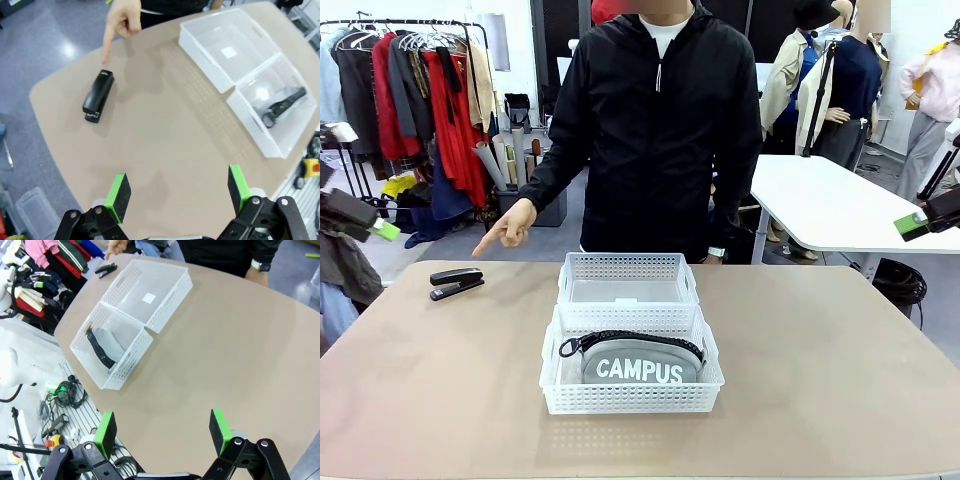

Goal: Distribute items into two baskets.
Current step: Pick up the Stapler that the person points to, then place the picked Stapler into the Organizing basket as instructed by the person.

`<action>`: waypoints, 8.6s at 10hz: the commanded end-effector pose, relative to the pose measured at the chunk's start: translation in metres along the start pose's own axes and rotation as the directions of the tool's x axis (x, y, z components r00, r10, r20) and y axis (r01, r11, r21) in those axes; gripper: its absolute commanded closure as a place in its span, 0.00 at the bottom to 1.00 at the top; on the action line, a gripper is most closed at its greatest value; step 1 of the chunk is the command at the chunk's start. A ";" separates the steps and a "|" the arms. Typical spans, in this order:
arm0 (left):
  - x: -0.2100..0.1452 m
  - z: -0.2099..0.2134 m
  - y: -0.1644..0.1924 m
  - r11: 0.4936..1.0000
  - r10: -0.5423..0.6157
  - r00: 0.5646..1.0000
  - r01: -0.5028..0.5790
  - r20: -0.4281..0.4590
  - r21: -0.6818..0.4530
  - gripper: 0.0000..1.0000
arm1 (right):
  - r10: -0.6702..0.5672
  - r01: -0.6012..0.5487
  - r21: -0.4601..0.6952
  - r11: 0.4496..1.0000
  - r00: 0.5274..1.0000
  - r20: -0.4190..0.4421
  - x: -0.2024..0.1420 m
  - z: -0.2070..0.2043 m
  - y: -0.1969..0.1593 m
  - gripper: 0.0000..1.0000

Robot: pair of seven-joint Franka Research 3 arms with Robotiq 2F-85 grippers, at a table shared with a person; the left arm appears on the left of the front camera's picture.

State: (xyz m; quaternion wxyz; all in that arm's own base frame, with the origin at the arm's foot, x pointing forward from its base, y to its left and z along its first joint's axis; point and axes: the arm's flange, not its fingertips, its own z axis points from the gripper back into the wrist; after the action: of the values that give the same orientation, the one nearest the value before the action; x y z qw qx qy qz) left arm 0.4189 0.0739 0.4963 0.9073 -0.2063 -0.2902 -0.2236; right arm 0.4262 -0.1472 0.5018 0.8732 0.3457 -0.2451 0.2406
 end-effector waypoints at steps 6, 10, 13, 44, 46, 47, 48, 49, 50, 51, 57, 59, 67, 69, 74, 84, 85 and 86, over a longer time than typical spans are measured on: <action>0.068 -0.084 0.050 0.961 -0.227 0.958 0.249 -0.175 0.120 0.00 | 0.004 -0.004 -0.014 1.000 1.000 0.004 0.002 0.001 0.000 0.02; 0.117 -0.110 0.065 0.948 -0.247 0.897 0.302 -0.367 0.098 0.00 | 0.004 -0.004 -0.014 1.000 1.000 0.004 0.002 0.001 0.000 0.02; 0.145 -0.136 0.077 0.940 -0.262 0.830 0.336 -0.492 0.067 0.00 | 0.004 -0.004 -0.014 1.000 1.000 0.004 0.002 0.001 0.000 0.02; 0.125 -0.286 0.134 0.833 -0.531 0.637 0.513 -0.559 -0.206 0.00 | 0.004 -0.004 -0.014 1.000 1.000 0.004 0.002 0.001 0.000 0.02; 0.122 -0.290 0.137 0.835 -0.530 0.645 0.512 -0.550 -0.203 0.15 | 0.004 -0.004 -0.014 1.000 1.000 0.004 0.002 0.001 0.000 0.02; 0.123 -0.290 0.137 0.835 -0.530 0.649 0.512 -0.546 -0.202 0.29 | 0.004 -0.004 -0.014 1.000 1.000 0.004 0.002 0.001 0.000 0.02; 0.123 -0.289 0.137 0.833 -0.533 0.650 0.516 -0.541 -0.201 0.48 | 0.004 -0.004 -0.014 1.000 1.000 0.004 0.002 0.001 0.000 0.02; 0.123 -0.288 0.136 0.831 -0.534 0.648 0.519 -0.543 -0.199 0.66 | 0.004 -0.004 -0.014 1.000 1.000 0.004 0.002 0.001 0.000 0.02; 0.122 -0.287 0.136 0.831 -0.534 0.647 0.520 -0.544 -0.198 0.85 | 0.004 -0.004 -0.014 1.000 1.000 0.004 0.002 0.001 0.000 0.02; 0.122 -0.287 0.136 0.831 -0.535 0.648 0.518 -0.542 -0.202 1.00 | 0.004 -0.004 -0.014 1.000 1.000 0.004 0.002 0.001 0.000 0.02; 0.126 -0.290 0.136 0.843 -0.515 0.653 0.502 -0.555 -0.192 1.00 | 0.004 -0.004 -0.014 1.000 1.000 0.004 0.002 0.001 0.000 0.02; 0.126 -0.290 0.136 0.843 -0.515 0.653 0.502 -0.555 -0.192 1.00 | 0.004 -0.004 -0.014 1.000 1.000 0.004 0.002 0.001 0.000 0.02; 0.184 -0.143 0.050 0.807 -0.541 0.625 0.575 -0.563 -0.136 1.00 | 0.004 -0.004 -0.014 1.000 1.000 0.004 0.002 0.001 0.000 0.02; 0.177 -0.122 0.023 0.799 -0.538 0.623 0.591 -0.568 -0.108 1.00 | 0.004 -0.004 -0.014 1.000 1.000 0.004 0.002 0.001 0.000 0.02; 0.185 -0.115 0.014 0.797 -0.552 0.625 0.590 -0.552 -0.129 1.00 | 0.004 -0.004 -0.014 1.000 1.000 0.004 0.002 0.001 0.000 0.02; 0.185 -0.115 0.014 0.797 -0.552 0.625 0.590 -0.552 -0.129 1.00 | 0.004 -0.004 -0.014 1.000 1.000 0.004 0.002 0.001 0.000 0.02; 0.185 -0.115 0.014 0.797 -0.552 0.625 0.590 -0.552 -0.129 1.00 | 0.004 -0.004 -0.014 1.000 1.000 0.004 0.002 0.001 0.000 0.02; 0.185 -0.115 0.014 0.797 -0.552 0.625 0.590 -0.552 -0.129 1.00 | 0.004 -0.004 -0.014 1.000 1.000 0.004 0.002 0.001 0.000 0.02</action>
State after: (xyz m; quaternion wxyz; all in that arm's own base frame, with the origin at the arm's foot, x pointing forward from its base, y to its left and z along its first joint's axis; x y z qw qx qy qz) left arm 0.6093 -0.0281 0.5178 0.8395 0.0048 -0.0657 -0.5394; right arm 0.4262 -0.1475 0.5015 0.8736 0.3452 -0.2451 0.2400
